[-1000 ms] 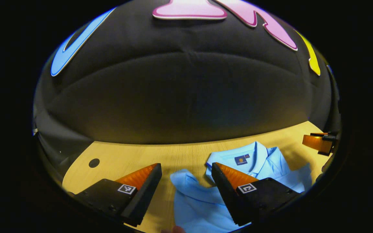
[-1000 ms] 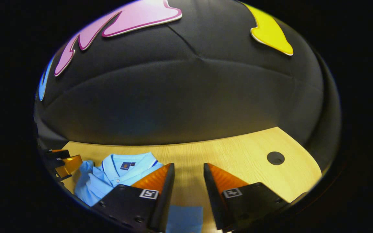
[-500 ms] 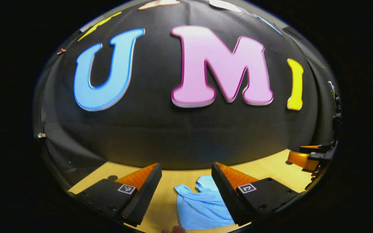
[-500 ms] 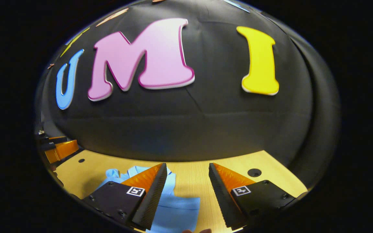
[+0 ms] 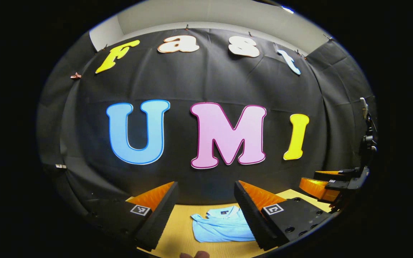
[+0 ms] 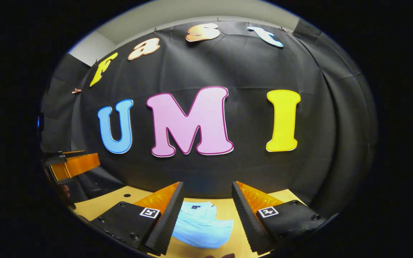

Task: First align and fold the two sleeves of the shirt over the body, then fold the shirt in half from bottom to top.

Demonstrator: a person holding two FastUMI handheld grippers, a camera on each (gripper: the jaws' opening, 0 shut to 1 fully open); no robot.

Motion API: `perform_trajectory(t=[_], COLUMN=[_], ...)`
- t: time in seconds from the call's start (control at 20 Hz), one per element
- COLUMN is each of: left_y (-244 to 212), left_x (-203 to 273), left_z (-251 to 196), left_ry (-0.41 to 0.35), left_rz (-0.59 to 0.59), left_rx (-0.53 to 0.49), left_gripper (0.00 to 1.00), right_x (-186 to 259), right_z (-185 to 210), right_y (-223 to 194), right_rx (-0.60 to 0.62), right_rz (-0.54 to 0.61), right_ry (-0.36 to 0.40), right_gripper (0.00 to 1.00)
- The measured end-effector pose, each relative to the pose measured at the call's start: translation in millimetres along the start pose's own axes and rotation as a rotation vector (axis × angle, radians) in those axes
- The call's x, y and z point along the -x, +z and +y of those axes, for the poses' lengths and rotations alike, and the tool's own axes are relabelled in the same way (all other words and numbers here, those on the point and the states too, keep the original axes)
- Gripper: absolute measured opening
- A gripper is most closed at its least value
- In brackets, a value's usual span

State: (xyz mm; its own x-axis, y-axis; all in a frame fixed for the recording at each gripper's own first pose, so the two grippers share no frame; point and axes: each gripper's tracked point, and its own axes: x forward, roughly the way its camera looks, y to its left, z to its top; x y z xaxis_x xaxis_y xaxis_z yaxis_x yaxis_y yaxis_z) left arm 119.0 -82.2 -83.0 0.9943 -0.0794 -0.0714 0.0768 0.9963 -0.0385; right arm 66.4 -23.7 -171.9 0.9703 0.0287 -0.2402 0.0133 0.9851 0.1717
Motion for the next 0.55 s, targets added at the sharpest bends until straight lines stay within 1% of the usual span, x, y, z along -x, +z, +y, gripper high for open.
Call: perform_trajectory(t=[0.15,0.3,0.35,0.4,0.55], left_y=[7,15,16,17,25], left_x=[39,71,80,88,110], left_z=[2,2,1,2,5], left_ry=[-0.006,-0.005,-0.004,0.006,0.025], left_rz=[0.006,0.008,0.009,0.01,0.001], left_rx=[-0.011,0.024,0.03,0.025,-0.002], left_gripper=[0.98,0.98,0.98,0.98,0.98], right_x=[41,81,90,98,112], right_z=[10,27,34,42,67], right_y=[22,31,32,35,47], right_rx=[0.02,0.049,0.056,0.067,0.087], right_rz=[-0.026,-0.023,-0.023,-0.028,-0.075], right_ry=[0.006,0.032,0.05,0.065,0.106], right_gripper=[0.92,0.92,0.98,0.94,0.94])
